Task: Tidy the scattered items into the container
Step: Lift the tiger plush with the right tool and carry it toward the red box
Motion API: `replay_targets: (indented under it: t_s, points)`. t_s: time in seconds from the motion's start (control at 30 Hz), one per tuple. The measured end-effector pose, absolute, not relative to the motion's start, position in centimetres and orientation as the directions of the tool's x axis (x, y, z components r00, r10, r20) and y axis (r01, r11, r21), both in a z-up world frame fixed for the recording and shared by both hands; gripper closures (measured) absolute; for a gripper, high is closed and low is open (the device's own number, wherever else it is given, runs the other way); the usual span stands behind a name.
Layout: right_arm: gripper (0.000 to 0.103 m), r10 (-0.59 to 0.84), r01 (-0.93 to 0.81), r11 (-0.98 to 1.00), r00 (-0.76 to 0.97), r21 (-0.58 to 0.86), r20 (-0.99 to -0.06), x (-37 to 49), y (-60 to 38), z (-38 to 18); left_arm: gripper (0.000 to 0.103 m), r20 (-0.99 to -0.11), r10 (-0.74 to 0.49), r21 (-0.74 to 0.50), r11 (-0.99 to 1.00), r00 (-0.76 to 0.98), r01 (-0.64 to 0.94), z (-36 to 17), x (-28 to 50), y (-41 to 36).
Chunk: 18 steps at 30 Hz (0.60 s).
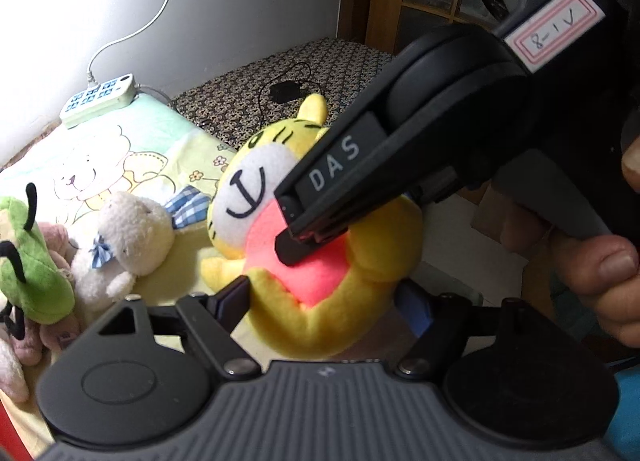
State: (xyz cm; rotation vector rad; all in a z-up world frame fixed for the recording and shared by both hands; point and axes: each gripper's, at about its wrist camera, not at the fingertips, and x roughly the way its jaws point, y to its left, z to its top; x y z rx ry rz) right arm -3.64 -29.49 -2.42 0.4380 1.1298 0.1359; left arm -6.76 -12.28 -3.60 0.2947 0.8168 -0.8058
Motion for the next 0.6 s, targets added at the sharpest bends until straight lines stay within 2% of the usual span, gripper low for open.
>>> replay_targets:
  t_s: [0.6]
  points:
    - [0.057,0.426,-0.03,0.887,0.44,0.461,-0.79,-9.1,-16.3,0.5,0.026,-0.684,-0.489,-0.069,0.782,0.542,0.619,-0.6,-12.2,4.3]
